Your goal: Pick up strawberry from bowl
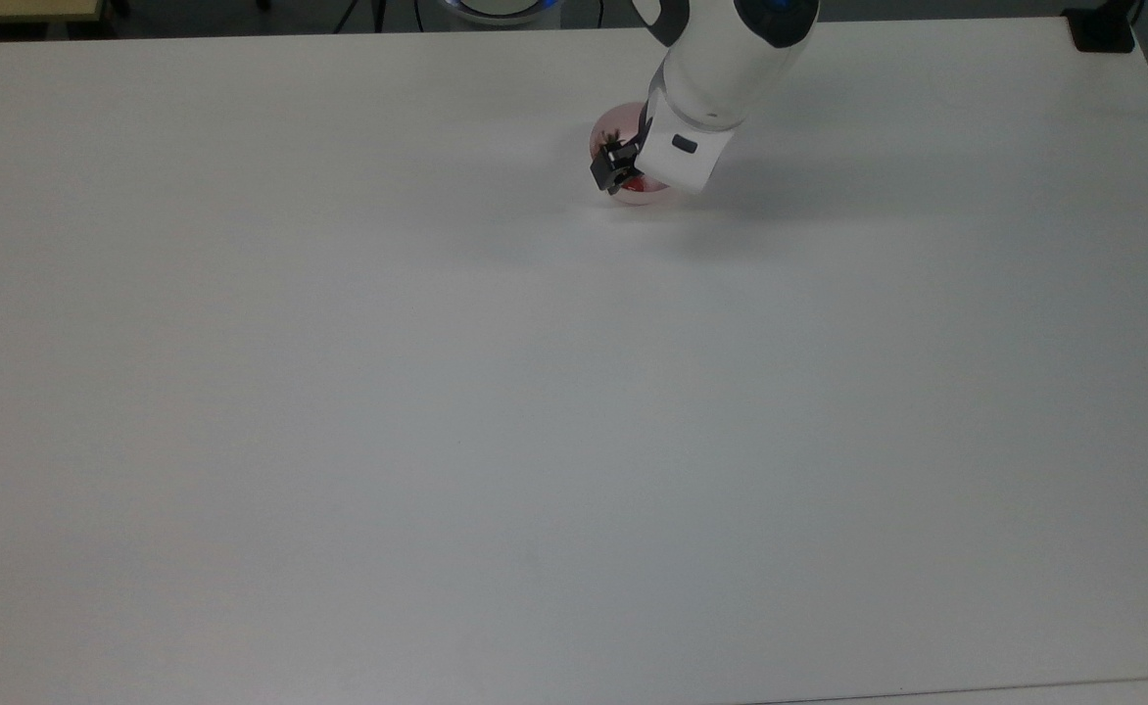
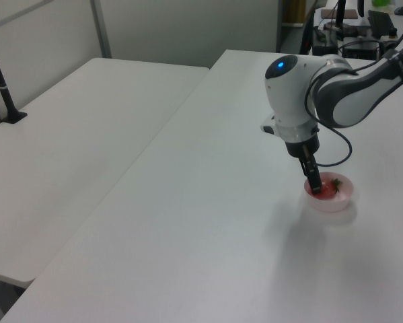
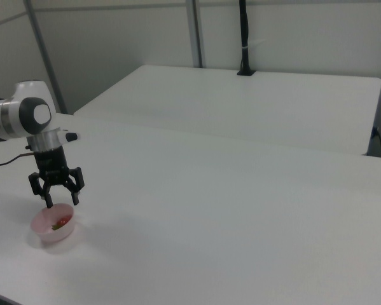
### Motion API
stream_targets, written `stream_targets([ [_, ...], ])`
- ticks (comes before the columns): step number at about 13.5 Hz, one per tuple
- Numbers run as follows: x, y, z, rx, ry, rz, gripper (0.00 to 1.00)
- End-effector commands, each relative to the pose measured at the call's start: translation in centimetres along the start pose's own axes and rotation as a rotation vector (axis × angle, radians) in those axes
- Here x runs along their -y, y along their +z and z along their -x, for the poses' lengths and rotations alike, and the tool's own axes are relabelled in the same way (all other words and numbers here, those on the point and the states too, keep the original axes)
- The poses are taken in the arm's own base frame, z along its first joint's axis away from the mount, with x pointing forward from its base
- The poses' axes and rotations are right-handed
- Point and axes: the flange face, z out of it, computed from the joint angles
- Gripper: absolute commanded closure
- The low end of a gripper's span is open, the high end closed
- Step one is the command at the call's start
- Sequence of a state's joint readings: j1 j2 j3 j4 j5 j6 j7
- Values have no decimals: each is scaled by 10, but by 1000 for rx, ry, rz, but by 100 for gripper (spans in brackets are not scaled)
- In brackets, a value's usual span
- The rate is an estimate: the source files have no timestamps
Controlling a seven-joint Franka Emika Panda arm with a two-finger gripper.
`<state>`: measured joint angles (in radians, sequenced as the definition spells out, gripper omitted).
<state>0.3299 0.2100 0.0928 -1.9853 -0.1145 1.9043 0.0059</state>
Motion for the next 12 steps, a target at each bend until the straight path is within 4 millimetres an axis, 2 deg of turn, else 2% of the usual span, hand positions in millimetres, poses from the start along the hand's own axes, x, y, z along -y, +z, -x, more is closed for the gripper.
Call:
stream_targets([
  [1, -5, -32, 10, 7, 14, 20, 18],
  [4, -1, -30, 13, 26, 7, 19, 18],
  [7, 22, -3, 22, 96, -37, 28, 19],
  [10, 24, 15, 24, 121, -42, 26, 25],
  [12, 18, 22, 25, 127, -49, 20, 25],
])
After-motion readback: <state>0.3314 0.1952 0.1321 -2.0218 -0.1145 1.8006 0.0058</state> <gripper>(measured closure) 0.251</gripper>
